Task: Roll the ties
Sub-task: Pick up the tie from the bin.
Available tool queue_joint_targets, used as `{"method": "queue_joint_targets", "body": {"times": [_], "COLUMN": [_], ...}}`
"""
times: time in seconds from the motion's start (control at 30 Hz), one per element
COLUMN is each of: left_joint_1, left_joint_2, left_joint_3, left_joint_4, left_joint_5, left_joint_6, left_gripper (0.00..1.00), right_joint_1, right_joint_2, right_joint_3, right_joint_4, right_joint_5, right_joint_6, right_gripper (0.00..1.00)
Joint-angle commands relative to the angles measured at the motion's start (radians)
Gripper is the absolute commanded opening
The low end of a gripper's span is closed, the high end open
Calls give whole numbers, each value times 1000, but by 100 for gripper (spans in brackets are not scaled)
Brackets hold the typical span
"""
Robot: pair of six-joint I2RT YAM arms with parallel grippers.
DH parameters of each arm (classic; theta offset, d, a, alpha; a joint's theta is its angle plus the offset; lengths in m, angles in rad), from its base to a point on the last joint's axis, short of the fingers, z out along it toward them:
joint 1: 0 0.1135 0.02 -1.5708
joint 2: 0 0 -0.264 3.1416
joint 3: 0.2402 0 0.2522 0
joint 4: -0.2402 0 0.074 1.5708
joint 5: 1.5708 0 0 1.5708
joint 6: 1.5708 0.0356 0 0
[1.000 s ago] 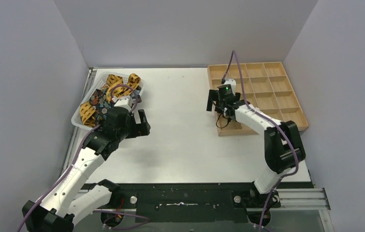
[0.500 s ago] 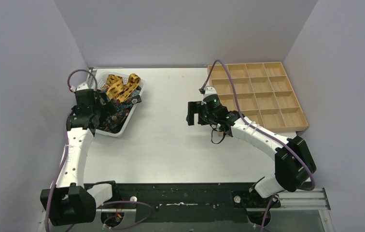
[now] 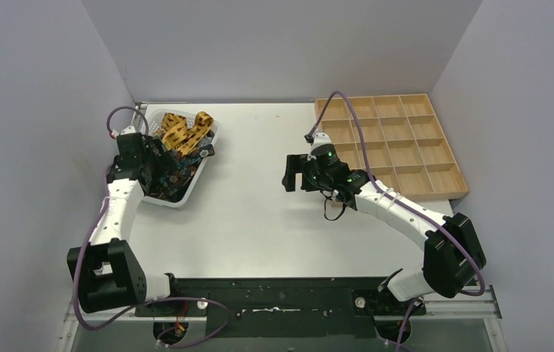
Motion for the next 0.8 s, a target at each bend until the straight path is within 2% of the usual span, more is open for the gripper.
{"method": "queue_joint_targets", "body": {"times": [0.0,0.13,0.23,0.33,0.4,0.43,0.53,0.6,0.77], "left_joint_1": [4,4,4,3,3,3,3,4,2], "left_joint_2": [73,127,131,82,23,-4,-72,-102,-144], "left_joint_3": [39,38,55,80,102,116,147,170,190], "left_joint_4": [70,71,61,29,-6,-21,-65,-93,-99], "left_joint_5": [24,18,18,17,23,30,53,65,281], "left_joint_6": [11,18,32,43,49,57,72,82,86], "left_gripper": [81,69,48,35,31,22,6,1,0], "right_joint_1": [4,4,4,4,4,4,4,4,4], "right_joint_2": [-19,-18,-22,-29,-34,-34,-31,-28,-23], "right_joint_3": [-4,-5,2,6,8,7,5,2,-10], "right_joint_4": [5,-3,-17,-23,-27,-29,-33,-32,-8], "right_joint_5": [4,6,17,29,35,37,40,39,0], "right_joint_6": [20,26,24,23,22,23,26,30,53], "right_gripper": [98,99,99,99,99,99,99,99,100]}}
